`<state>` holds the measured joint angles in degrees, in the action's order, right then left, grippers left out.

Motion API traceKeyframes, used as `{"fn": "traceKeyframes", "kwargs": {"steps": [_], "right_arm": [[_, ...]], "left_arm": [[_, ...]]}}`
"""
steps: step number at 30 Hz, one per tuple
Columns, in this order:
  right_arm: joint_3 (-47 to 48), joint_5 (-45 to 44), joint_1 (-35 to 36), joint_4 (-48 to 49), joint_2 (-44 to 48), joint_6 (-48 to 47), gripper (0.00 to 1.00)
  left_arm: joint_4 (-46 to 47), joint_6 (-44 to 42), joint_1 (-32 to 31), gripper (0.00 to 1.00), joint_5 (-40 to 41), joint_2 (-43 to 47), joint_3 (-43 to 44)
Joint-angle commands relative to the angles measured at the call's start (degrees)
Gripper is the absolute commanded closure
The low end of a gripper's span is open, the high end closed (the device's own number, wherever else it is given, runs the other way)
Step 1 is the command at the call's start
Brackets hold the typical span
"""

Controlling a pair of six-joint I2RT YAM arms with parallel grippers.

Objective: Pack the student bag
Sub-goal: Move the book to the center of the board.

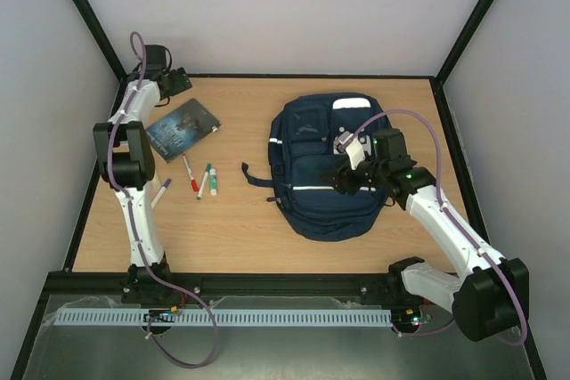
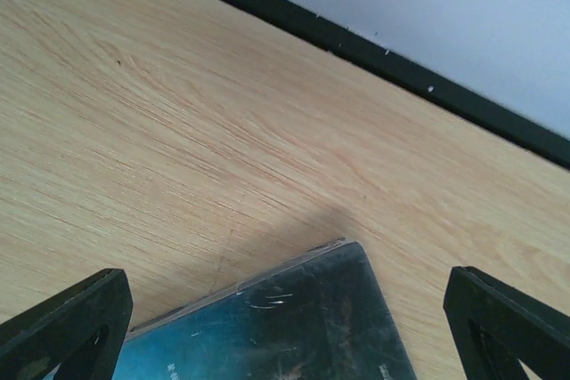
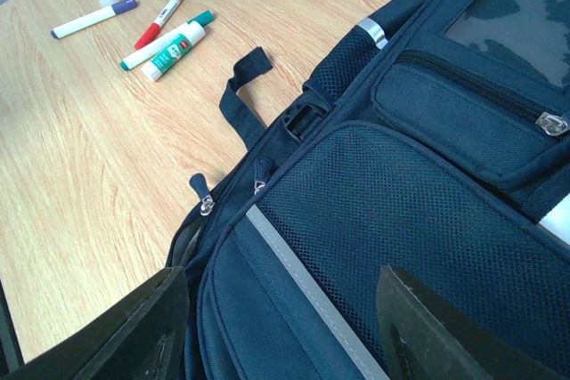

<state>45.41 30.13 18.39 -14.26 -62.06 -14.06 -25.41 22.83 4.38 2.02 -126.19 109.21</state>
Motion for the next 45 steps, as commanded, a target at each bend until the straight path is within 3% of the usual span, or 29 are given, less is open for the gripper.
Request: {"fn": "traceKeyframes", "kwargs": {"steps": [1,11,20,25,36,42,45], "right_arm": [[-0.7,1.7,-0.1,-1.5,0.7,-0.8,0.41],[-0.6,2.9,-0.2,-2.3,-0.9,-2.0,0.39],[-0.5,4.3,-0.2,-3.1,-1.3,-2.2,0.38],[-0.6,5.4,-0.2,-3.2,-1.7,-2.3,0.38],[0.5,9.8,-0.2,-5.1,-6.7,-2.3,0.37],[1.0,10.2,-0.1,-4.6,-8.2,-0.5,0.37],[3.1,10.0,0.4,-2.7,-10.2,4.8,0.40]], "left_arm": [[-5.4,-4.7,0.0,0.01,2.5,-4.5,5.0],[-10.4,-9.2,2.5,0.01,3.6,-10.2,8.0],[-9.9,-10.8,2.7,0.01,-6.4,-9.5,1.5],[-8.4,-9.8,2.2,0.03,-11.2,-3.9,-7.8],[-3.7,-9.1,-5.3,0.05,-12.4,6.4,-27.0],[-2.3,-10.3,-10.5,0.07,-13.2,5.8,-28.6],[-2.6,-10.7,-13.1,0.09,-13.4,5.7,-27.9]]}}
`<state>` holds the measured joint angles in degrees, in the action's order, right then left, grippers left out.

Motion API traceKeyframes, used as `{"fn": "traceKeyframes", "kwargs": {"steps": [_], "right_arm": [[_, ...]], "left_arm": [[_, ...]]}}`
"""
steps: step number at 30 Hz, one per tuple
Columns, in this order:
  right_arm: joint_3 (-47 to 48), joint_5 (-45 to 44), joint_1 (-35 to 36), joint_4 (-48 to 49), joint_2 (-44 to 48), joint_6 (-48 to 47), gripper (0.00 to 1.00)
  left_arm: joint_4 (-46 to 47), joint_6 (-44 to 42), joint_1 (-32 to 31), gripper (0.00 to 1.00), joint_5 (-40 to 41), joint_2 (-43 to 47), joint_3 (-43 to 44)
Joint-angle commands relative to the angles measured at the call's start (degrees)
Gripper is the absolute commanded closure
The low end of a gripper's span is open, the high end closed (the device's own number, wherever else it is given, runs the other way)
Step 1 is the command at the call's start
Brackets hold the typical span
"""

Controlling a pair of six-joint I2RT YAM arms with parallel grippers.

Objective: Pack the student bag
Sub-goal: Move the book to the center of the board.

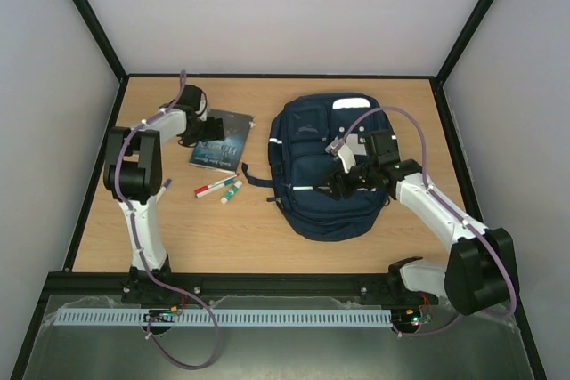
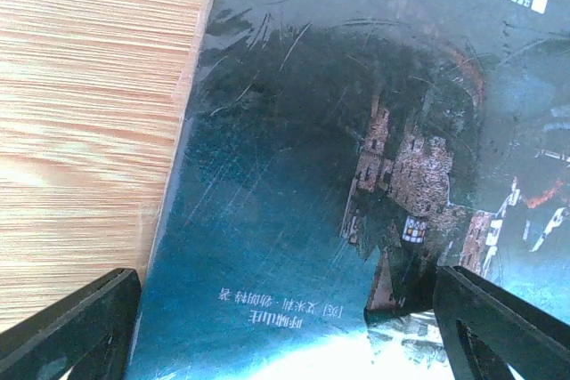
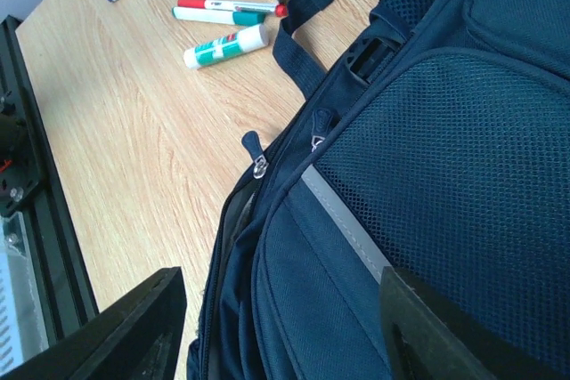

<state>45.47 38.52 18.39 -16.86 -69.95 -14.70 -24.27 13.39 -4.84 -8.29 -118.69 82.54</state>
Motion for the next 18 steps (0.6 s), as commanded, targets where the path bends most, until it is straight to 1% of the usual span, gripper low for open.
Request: {"fn": "traceKeyframes", "kwargs": {"steps": [1,7,11,15,18], "right_arm": [[4.6,1.4,1.0,0.2,-3.5,7.4,0.41],[17.2,-3.8,9.3,-0.8,-15.5,15.2,0.47],[26.2,-1.9,13.4,-0.9,-27.0,21.2,0.49],[35.0,-1.8,15.9,-2.5,-38.4,25.3,0.52],[39.4,-3.4,16.0,-2.8,-44.2,28.5,0.51]], "left_arm": [[-3.6,-1.1,-4.4,0.09,-3.1,-1.6,-1.3],[-3.9,0.8,-5.5,0.10,-4.7,2.1,-5.0],[-1.8,1.9,-6.0,0.10,-6.3,6.2,-10.7],[0.0,3.3,-6.1,0.12,-11.3,8.0,-14.8],[1.3,4.7,-6.2,0.13,-12.6,9.8,-18.4]]}}
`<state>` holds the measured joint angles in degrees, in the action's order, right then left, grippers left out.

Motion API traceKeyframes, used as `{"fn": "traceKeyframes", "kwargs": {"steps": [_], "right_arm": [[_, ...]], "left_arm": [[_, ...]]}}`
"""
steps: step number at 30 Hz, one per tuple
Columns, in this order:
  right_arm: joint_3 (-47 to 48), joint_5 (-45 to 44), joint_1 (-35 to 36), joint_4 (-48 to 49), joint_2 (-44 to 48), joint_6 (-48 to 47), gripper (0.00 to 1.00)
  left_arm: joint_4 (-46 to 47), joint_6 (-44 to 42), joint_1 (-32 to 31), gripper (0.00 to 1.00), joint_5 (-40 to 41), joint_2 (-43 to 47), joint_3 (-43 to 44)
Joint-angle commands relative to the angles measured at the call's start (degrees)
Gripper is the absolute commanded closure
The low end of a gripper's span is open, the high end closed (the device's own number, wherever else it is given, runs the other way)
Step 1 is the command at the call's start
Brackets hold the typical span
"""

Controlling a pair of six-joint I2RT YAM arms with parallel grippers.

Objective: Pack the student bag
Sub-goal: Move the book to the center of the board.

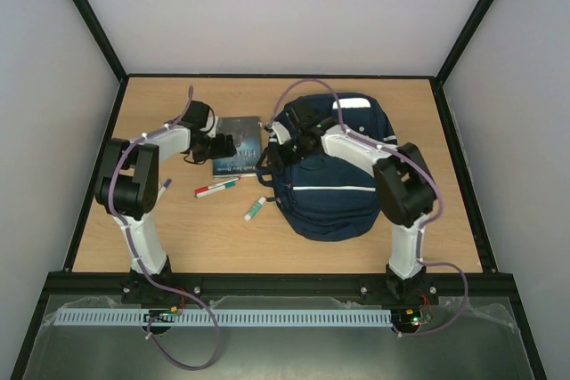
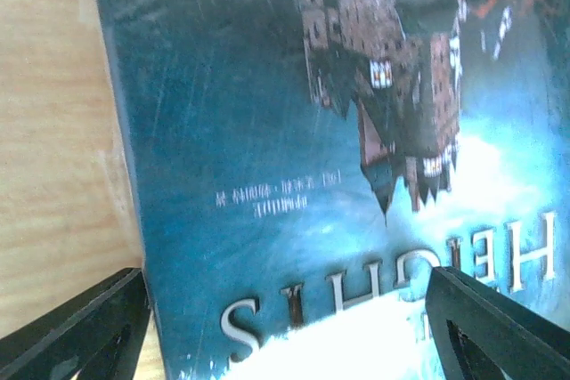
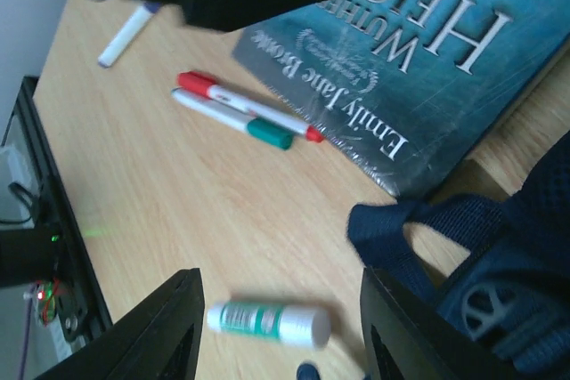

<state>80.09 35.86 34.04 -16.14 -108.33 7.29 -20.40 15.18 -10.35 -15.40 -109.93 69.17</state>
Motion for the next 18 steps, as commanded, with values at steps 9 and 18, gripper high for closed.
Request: {"fn": "traceKeyframes", "kwargs": {"steps": [9,18], "right_arm": [[18.0,-6.8,0.4,-5.9,-18.7,8.4,0.44],[24.5,-16.8,0.4,-8.0,-27.4,12.1,0.53]], "left_arm": [[3.8,11.2,4.1,0.13,-4.9,3.2,-9.8],[6.7,13.9,10.9,0.14,-14.7,-2.5,-6.4]]}}
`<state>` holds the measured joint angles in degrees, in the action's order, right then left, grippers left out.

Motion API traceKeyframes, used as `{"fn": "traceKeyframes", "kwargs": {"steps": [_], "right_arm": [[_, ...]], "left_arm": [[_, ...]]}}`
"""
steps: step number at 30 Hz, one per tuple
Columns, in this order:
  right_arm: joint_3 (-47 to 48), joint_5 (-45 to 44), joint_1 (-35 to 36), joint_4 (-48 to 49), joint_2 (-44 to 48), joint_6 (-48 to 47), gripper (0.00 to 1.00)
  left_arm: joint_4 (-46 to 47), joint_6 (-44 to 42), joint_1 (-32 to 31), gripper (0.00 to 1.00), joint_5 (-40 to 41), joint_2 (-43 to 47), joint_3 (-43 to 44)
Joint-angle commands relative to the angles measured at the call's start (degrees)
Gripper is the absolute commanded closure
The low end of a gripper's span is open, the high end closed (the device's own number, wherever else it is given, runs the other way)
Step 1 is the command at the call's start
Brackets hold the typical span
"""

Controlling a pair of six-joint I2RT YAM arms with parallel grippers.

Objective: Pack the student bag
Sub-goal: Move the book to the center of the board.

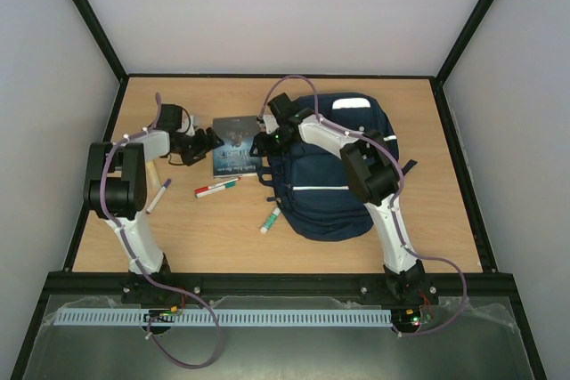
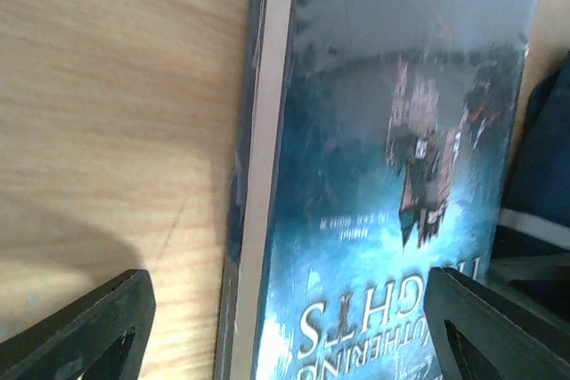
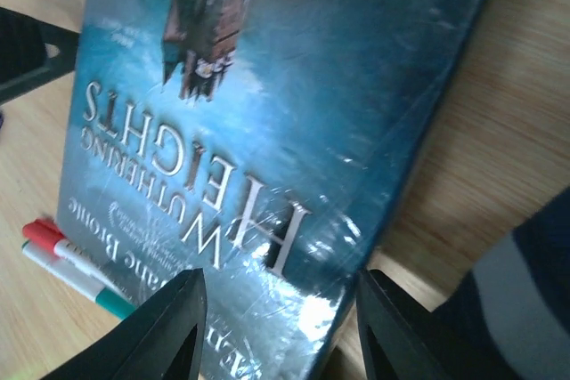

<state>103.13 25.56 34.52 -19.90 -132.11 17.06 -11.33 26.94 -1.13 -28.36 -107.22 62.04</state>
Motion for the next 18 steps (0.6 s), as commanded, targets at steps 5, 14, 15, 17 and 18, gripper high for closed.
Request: {"fn": "traceKeyframes", "kwargs": {"steps": [5,14,15,17,18], "right_arm": [[2.3,-9.6,-0.1,-5.1,-6.1,2.3,0.55],[4.1,-9.5,-0.1,-6.6,-10.2,0.9,0.65],[4.2,-9.3,-0.1,-6.6,-10.5,0.7,0.67],[4.6,-8.9,-0.1,-6.7,-11.1,0.3,0.68],[4.9,-8.7,-0.1,-6.8,-11.4,0.0,0.68]], "left_arm": [[-2.8,2.0,1.9,0.15,-3.0,-10.4,3.8],[-5.7,0.2,-0.4,0.15,-9.3,-18.3,8.2],[-5.2,0.3,-0.7,0.15,-11.3,-18.5,8.0],[-4.1,0.7,-1.3,0.16,-14.9,-18.5,7.6],[-3.2,1.1,-1.4,0.16,-16.7,-18.2,7.2]]}}
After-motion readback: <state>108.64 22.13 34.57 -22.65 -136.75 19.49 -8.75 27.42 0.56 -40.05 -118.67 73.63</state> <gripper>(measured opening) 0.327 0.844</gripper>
